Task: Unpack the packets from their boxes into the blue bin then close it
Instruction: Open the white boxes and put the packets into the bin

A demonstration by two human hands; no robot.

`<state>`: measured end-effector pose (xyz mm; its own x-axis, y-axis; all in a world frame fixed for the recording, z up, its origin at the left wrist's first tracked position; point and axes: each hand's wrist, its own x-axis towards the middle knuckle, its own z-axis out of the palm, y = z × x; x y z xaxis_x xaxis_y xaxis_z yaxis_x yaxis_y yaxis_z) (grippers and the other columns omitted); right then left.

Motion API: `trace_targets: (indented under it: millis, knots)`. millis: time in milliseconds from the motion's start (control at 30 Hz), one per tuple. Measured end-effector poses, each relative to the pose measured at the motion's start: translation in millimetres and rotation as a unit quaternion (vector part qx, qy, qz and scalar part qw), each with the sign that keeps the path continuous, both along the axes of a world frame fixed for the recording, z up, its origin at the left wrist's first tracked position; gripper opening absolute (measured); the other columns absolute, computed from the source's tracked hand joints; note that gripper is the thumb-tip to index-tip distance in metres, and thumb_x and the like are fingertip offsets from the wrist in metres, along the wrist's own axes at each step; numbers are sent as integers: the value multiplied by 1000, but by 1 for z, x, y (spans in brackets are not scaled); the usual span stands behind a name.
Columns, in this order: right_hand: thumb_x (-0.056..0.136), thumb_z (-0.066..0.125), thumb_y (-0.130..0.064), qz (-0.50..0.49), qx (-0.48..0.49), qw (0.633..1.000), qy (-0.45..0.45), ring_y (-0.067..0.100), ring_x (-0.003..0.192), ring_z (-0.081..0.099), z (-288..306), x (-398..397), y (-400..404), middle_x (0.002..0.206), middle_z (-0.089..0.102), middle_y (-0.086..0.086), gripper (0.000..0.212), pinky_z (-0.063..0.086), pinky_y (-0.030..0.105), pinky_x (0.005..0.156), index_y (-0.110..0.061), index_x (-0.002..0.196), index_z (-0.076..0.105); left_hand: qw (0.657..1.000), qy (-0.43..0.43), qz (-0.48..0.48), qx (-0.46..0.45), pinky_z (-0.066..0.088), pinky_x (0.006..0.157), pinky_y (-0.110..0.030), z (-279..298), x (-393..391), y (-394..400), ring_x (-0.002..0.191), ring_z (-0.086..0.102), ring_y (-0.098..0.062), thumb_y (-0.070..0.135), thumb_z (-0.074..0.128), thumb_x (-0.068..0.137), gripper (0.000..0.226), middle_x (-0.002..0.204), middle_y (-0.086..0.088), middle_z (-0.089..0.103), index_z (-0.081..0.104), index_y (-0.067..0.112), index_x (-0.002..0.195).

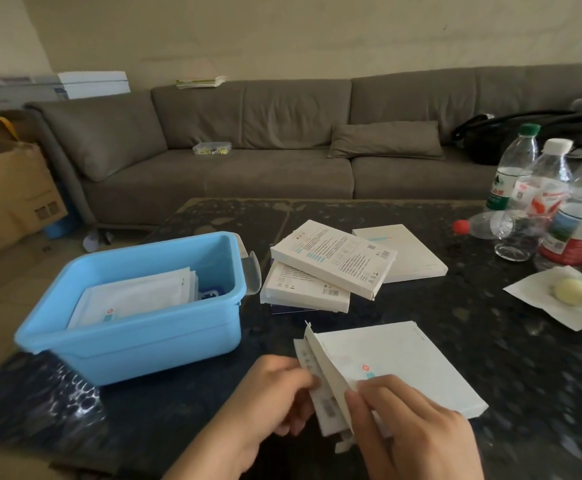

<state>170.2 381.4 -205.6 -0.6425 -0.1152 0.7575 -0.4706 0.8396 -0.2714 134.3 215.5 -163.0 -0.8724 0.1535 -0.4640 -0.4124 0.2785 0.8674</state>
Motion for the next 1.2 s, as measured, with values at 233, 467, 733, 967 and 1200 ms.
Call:
trace_targets:
  millis: [233,467,733,967,1200]
  knots:
    - [87,52,-44,19,30,998,-52,2,55,62,-7,5,6,69,65,-18,35,50,20,41,-26,61,67,972,-38,62,223,54,78,-45,4,16,-56,84,75,-31,2,59,64,35,99,-23,74,75,-2,96]
    - [88,41,-68,55,89,984,-145,-3,66,66,1,18,-2,71,66,-25,49,58,21,55,-38,58,64,942,-12,175,286,48,61,-37,10,27,-100,57,68,-33,2,56,52,30,74,-25,68,70,-8,77]
    - [94,60,-9,292,-479,777,-284,-20,87,62,34,-54,-44,104,70,-27,29,52,9,83,-30,115,57,851,-71,63,517,55,69,-44,29,38,-140,83,68,-41,6,57,57,52,103,-30,67,70,-5,106]
    - [88,70,-28,551,-349,741,-159,38,88,64,84,-107,-108,105,65,13,31,55,58,75,-28,119,66,866,-30,-21,498,55,48,-31,51,39,-140,63,69,-36,8,74,77,43,88,-30,68,62,-4,117]
    - [73,74,-30,410,-141,782,-449,21,75,74,167,-126,-148,86,76,9,22,57,27,62,-11,84,71,900,294,241,215,57,71,-39,73,18,-184,82,75,-20,71,33,73,69,91,-5,78,70,21,100]
